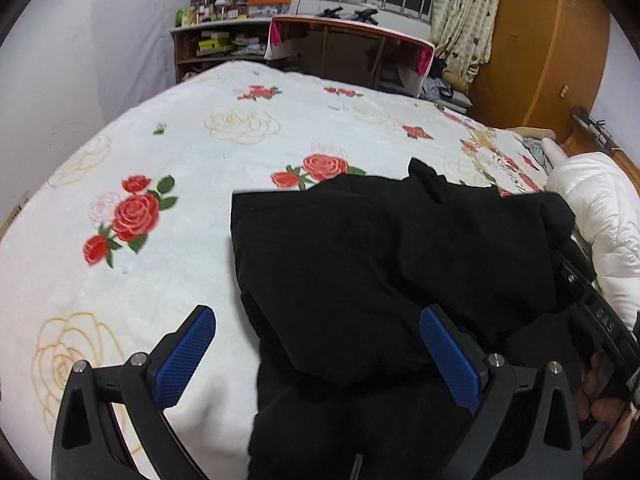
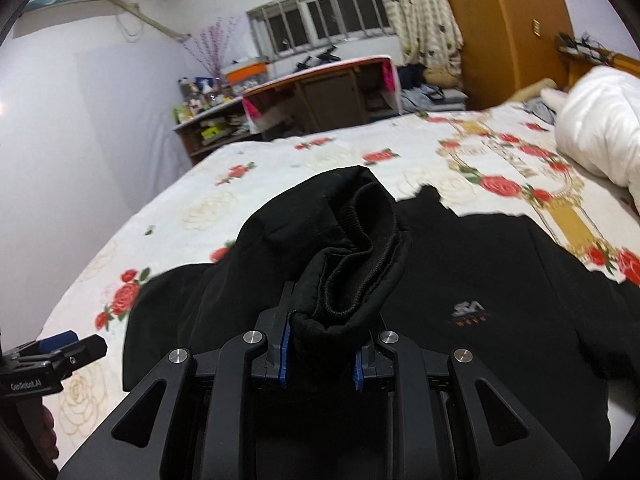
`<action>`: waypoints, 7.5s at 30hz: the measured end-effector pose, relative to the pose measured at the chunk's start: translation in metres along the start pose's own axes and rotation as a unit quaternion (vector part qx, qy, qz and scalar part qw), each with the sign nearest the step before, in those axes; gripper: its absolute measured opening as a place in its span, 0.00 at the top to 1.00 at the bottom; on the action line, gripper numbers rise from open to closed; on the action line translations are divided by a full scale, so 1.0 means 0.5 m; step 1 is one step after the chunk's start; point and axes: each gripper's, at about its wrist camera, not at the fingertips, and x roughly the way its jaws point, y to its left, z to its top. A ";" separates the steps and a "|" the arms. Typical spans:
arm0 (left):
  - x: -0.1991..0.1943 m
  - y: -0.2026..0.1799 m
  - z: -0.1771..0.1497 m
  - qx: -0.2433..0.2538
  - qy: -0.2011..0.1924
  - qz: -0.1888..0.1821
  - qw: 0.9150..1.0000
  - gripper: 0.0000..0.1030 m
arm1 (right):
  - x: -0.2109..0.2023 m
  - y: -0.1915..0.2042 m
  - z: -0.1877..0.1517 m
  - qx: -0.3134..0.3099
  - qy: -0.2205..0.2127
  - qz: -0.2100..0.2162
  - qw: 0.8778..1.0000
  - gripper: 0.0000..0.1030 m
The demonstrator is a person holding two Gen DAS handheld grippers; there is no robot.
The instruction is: Fold large clothes
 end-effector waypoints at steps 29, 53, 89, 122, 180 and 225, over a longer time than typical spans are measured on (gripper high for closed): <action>0.194 0.004 0.016 0.009 0.064 0.124 0.990 0.00 | -0.033 -0.175 -0.067 0.068 0.044 -0.042 0.996 0.33; 0.225 0.029 0.013 -0.007 0.095 0.145 0.985 0.00 | 0.115 -0.241 -0.038 0.024 0.129 -0.141 0.981 0.63; -0.004 -0.516 -0.098 0.174 0.039 -0.127 0.976 0.00 | -0.548 -0.694 -0.219 0.276 0.022 -0.376 0.884 0.25; 0.013 -0.685 -0.160 0.240 0.067 -0.161 0.955 0.00 | -0.533 -0.833 -0.334 0.369 0.038 -0.324 0.870 0.54; 0.056 -0.671 -0.164 0.196 0.146 -0.246 0.938 0.00 | -0.442 -0.402 -0.128 -0.011 0.009 -0.150 0.989 0.36; -0.065 -0.592 0.100 0.141 0.002 -0.216 0.966 0.90 | -0.325 -0.524 -0.119 0.137 0.040 -0.183 0.973 0.33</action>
